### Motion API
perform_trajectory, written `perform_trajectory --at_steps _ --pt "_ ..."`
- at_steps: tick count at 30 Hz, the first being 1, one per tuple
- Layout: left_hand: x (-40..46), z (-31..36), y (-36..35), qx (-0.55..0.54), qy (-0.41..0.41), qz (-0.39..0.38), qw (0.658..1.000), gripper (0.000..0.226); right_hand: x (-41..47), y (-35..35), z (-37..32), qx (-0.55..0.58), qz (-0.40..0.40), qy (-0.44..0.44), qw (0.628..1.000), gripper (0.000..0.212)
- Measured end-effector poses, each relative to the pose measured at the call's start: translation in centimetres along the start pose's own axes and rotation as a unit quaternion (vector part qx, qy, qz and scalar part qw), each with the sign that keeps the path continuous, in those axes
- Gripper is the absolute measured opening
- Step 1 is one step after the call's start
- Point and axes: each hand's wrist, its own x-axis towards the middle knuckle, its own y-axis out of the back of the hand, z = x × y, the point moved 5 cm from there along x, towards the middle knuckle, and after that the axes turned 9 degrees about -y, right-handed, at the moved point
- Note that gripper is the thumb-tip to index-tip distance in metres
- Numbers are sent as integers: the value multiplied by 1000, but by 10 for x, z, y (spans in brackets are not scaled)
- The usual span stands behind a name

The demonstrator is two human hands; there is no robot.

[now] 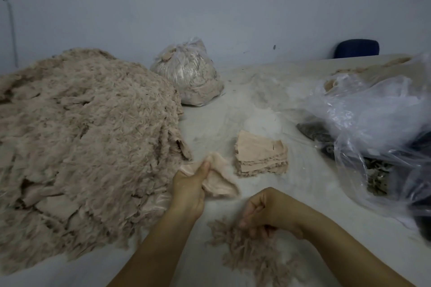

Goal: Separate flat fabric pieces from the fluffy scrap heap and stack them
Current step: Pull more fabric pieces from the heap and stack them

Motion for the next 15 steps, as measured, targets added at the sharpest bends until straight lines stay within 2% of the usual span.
perform_trajectory --at_steps 2,4,6,8,10,11,13,14,15 --pt "3 1 1 2 0 -15 1000 15 2 8 -1 19 46 5 999 12" --pt "-4 -4 -6 24 34 -82 996 23 7 14 -5 120 116 36 985 16" --pt "-12 -14 -13 62 56 -139 987 26 13 13 -11 211 143 80 964 17" --pt "-9 -11 -10 123 17 -91 988 22 17 13 -12 241 163 104 951 8" --pt "0 -2 0 164 -26 -22 986 22 18 15 -7 226 155 94 957 6" --pt "3 0 3 177 -32 -15 984 26 18 15 -4 203 137 80 966 9" --pt "5 2 4 196 -32 -45 979 32 16 14 -3 148 85 55 984 9" --pt "5 0 2 216 -30 -79 973 34 16 14 -5 130 76 56 987 14" --pt "4 -2 -2 246 -27 -129 960 35 19 16 -6 116 87 63 987 28"
